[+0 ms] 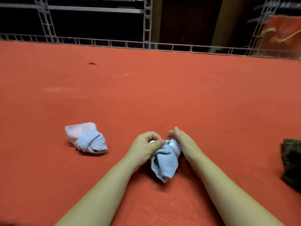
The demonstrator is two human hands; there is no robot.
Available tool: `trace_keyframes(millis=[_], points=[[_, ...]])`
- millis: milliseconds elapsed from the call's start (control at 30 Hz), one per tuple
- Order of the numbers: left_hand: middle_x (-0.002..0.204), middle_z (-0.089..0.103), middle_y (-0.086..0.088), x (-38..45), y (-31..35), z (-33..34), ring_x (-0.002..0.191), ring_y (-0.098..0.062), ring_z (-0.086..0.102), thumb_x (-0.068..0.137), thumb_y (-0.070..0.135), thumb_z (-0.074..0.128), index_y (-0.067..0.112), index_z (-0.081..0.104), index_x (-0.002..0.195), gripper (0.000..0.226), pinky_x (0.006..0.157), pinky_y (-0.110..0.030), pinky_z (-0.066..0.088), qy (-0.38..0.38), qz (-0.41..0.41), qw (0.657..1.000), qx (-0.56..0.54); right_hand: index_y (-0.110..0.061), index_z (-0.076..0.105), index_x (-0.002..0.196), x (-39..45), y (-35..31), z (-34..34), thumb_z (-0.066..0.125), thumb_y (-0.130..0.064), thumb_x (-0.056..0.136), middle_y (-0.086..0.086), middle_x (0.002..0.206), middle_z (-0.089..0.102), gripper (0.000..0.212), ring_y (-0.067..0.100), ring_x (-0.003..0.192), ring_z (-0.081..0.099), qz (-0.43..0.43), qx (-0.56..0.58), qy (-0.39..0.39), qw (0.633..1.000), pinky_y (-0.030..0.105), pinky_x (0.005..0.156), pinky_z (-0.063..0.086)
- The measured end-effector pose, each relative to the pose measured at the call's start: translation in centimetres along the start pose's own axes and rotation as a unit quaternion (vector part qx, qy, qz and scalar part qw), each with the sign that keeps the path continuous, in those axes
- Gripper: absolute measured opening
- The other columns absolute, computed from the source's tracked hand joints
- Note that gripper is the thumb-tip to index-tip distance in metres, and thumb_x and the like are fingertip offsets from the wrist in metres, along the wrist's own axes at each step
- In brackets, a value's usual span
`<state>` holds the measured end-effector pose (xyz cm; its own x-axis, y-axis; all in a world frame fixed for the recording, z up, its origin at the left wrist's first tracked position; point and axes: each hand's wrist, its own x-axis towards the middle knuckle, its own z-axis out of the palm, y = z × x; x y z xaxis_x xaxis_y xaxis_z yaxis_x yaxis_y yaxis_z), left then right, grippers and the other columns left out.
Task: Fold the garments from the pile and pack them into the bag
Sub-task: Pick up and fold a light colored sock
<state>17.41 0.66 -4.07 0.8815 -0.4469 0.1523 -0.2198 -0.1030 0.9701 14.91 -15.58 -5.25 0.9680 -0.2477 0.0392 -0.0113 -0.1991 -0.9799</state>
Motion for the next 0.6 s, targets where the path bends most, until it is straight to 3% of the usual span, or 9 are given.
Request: trace_keyframes(millis=[100, 167, 267, 333, 433, 500, 600], points=[[0.06, 0.056, 0.002, 1.9, 0.4, 0.8, 0.059, -0.011, 0.05, 0.087, 0.004, 0.062, 0.019, 0.055, 0.062, 0.03, 0.058, -0.024, 0.041, 0.037, 0.009, 0.996, -0.078, -0.016, 0.069, 0.096, 0.0, 0.4, -1.7, 0.044, -0.063, 0.082, -0.001, 0.094, 0.069, 0.055, 0.011, 0.087, 0.06, 0.01, -0.056, -0.053, 0.997, 0.028, 0.087, 0.045], [0.066, 0.055, -0.011, 2.9, 0.0, 0.8, 0.062, -0.02, 0.049, 0.09, 0.005, 0.058, 0.016, 0.052, 0.064, 0.029, 0.059, -0.03, 0.04, 0.068, -0.007, 0.988, -0.14, -0.015, 0.067, 0.083, -0.1, 0.4, -2.6, 0.048, -0.06, 0.075, -0.005, 0.077, 0.062, 0.05, 0.007, 0.071, 0.052, 0.007, -0.096, -0.107, 0.99, 0.024, 0.068, 0.04], [0.055, 0.054, 0.001, 3.5, -0.7, 0.7, 0.05, -0.009, 0.047, 0.094, 0.011, 0.052, 0.014, 0.048, 0.068, 0.026, 0.052, -0.024, 0.039, 0.102, -0.029, 0.983, -0.152, -0.016, 0.059, 0.067, -0.7, 0.2, -3.5, 0.06, -0.038, 0.065, -0.005, 0.058, 0.047, 0.022, 0.007, 0.053, 0.04, 0.008, -0.097, -0.143, 0.985, 0.022, 0.048, 0.031], [0.058, 0.052, 0.008, 3.6, -1.0, 0.4, 0.051, -0.001, 0.046, 0.095, 0.015, 0.052, 0.018, 0.052, 0.071, 0.024, 0.053, -0.017, 0.04, 0.148, -0.008, 0.985, -0.092, -0.016, 0.057, 0.062, -0.7, 0.4, -3.6, 0.061, -0.03, 0.067, -0.008, 0.053, 0.048, 0.015, 0.004, 0.048, 0.04, 0.006, -0.044, -0.094, 0.995, 0.019, 0.045, 0.031], [0.067, 0.052, 0.013, 2.7, -0.1, -0.1, 0.059, 0.006, 0.047, 0.09, 0.018, 0.059, 0.024, 0.053, 0.075, 0.017, 0.06, -0.008, 0.038, 0.247, 0.126, 0.96, -0.031, -0.015, 0.061, 0.064, -0.3, 0.7, -3.6, 0.062, -0.034, 0.068, -0.006, 0.057, 0.055, 0.02, 0.005, 0.051, 0.046, -0.008, 0.036, 0.025, 0.999, 0.022, 0.048, 0.034], [0.063, 0.054, 0.016, 1.5, 0.7, 0.3, 0.059, 0.006, 0.046, 0.08, 0.031, 0.06, 0.025, 0.052, 0.071, 0.013, 0.059, -0.008, 0.036, 0.229, 0.2, 0.952, -0.015, -0.017, 0.059, 0.058, -0.4, 0.5, -3.1, 0.061, -0.036, 0.071, -0.008, 0.054, 0.052, 0.022, 0.005, 0.05, 0.044, -0.04, 0.049, 0.064, 0.996, 0.021, 0.047, 0.034], [0.065, 0.057, 0.012, 0.5, 0.6, 1.8, 0.06, 0.001, 0.048, 0.074, 0.037, 0.056, 0.03, 0.054, 0.068, 0.01, 0.058, -0.011, 0.037, 0.133, 0.232, 0.962, 0.06, -0.01, 0.059, 0.064, -1.0, 0.4, -2.0, 0.061, -0.039, 0.075, 0.0, 0.062, 0.05, 0.03, 0.011, 0.059, 0.044, -0.081, 0.054, 0.067, 0.993, 0.026, 0.055, 0.034]])
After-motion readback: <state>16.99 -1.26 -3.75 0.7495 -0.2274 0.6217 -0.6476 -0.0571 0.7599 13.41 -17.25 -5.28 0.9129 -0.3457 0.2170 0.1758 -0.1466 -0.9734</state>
